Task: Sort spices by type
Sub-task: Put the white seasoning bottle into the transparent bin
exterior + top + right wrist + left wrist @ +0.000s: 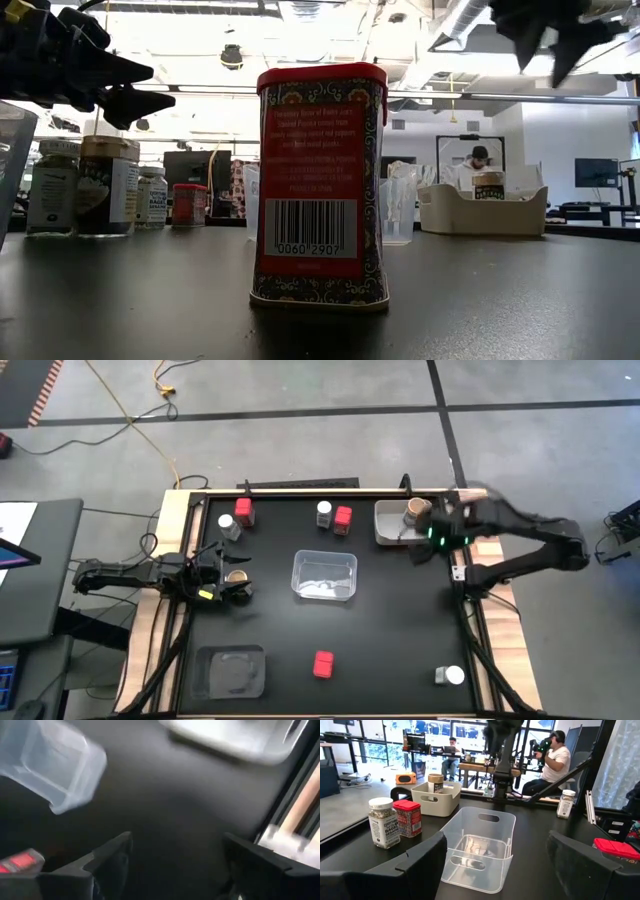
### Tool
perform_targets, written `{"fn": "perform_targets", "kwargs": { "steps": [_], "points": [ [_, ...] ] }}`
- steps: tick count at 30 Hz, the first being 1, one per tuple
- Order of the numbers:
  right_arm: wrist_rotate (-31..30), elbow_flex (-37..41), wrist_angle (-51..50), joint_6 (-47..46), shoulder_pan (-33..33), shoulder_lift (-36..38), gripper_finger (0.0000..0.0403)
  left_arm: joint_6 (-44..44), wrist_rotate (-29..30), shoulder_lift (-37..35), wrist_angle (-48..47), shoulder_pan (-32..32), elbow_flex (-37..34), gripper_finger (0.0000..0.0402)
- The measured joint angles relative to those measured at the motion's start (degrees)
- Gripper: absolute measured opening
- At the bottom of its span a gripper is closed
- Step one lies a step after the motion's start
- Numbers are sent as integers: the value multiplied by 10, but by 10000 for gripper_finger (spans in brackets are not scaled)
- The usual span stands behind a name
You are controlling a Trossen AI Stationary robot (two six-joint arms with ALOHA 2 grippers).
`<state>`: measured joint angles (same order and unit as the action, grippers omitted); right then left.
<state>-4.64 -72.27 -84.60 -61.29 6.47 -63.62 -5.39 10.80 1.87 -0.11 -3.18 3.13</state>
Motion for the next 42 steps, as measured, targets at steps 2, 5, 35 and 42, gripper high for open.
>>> {"fn": "perform_targets", "kwargs": {
  "steps": [2, 5, 35, 42],
  "points": [
    [0, 25, 2, -68, -61, -5, 322, 0, 0, 0, 0, 0, 0, 327],
    [0, 48, 1, -166, -147, -24, 318, 0, 0, 0, 0, 0, 0, 327],
    [-45, 55, -7, -423, -365, -65, 317, -275, 16, 0, 115, 0, 18, 327],
    [-49, 55, -6, -395, -337, -65, 317, -200, 89, 17, -58, 0, 171, 327]
  ]
}}
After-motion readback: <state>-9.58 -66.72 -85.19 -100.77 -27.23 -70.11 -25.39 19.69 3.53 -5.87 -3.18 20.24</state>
